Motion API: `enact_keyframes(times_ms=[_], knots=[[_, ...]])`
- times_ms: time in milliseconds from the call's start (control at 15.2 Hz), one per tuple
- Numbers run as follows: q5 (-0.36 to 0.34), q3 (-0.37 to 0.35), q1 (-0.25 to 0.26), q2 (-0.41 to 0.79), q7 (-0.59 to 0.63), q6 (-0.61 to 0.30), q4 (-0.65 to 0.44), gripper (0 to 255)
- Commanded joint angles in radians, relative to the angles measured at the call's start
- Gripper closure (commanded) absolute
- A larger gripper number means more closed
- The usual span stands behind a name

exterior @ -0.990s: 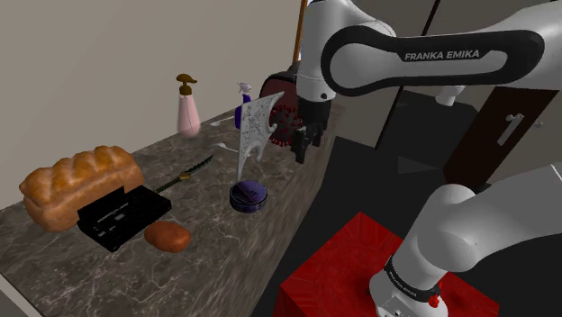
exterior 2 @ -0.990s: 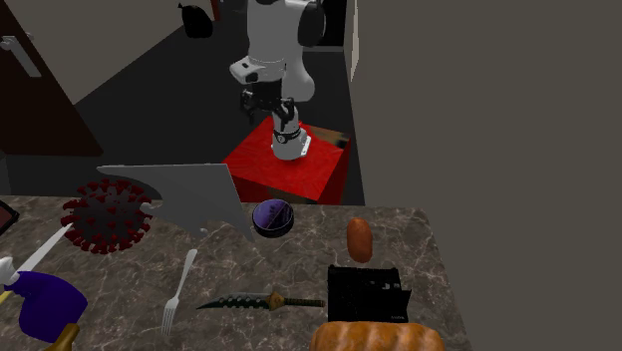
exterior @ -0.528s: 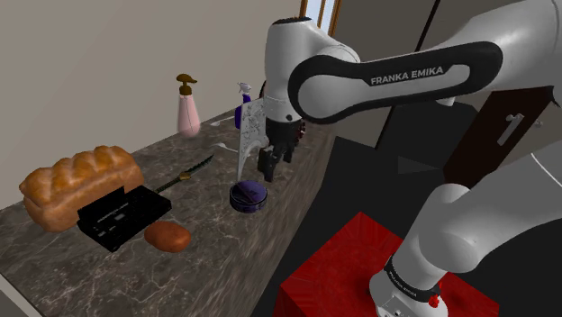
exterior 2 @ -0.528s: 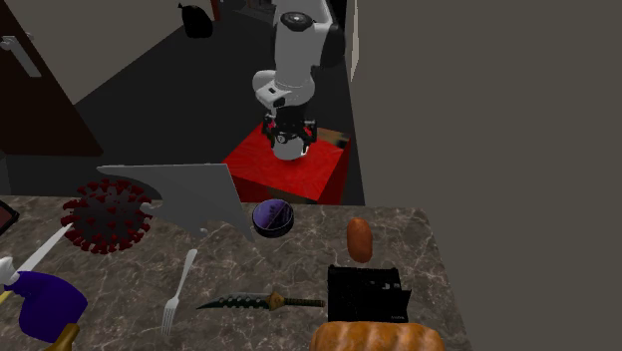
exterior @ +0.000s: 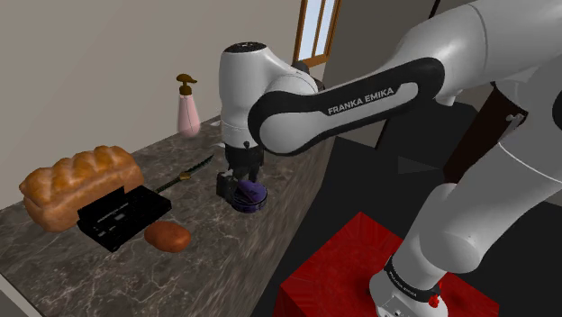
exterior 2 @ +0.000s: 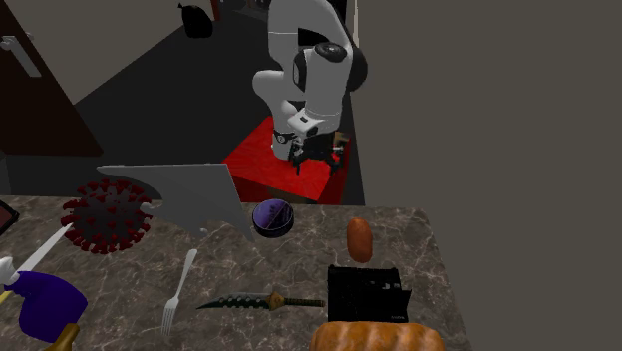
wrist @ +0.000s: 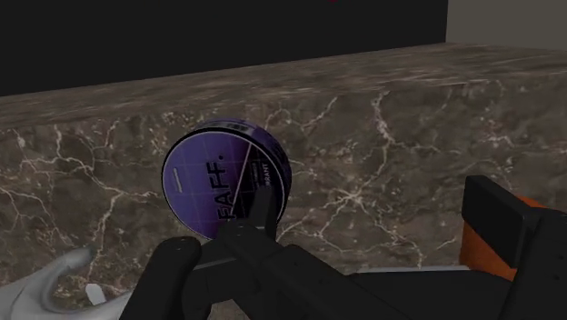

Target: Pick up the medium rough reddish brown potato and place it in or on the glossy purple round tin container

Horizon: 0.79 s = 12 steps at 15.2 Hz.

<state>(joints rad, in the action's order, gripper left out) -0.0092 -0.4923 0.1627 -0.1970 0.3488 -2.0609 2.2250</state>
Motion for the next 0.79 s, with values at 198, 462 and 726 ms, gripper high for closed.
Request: enact_keyframes(times_ms=[198, 462, 726], knots=[[-0.093, -0.064, 0.017, 0.165, 0.114, -0.076, -0.093, 0], [-0.2, -0.093, 0.055, 0.315, 0.218, -0.111, -0.194, 0], [-0.312, -0.093, 0.12, 0.466, 0.31, -0.123, -0.317, 0]])
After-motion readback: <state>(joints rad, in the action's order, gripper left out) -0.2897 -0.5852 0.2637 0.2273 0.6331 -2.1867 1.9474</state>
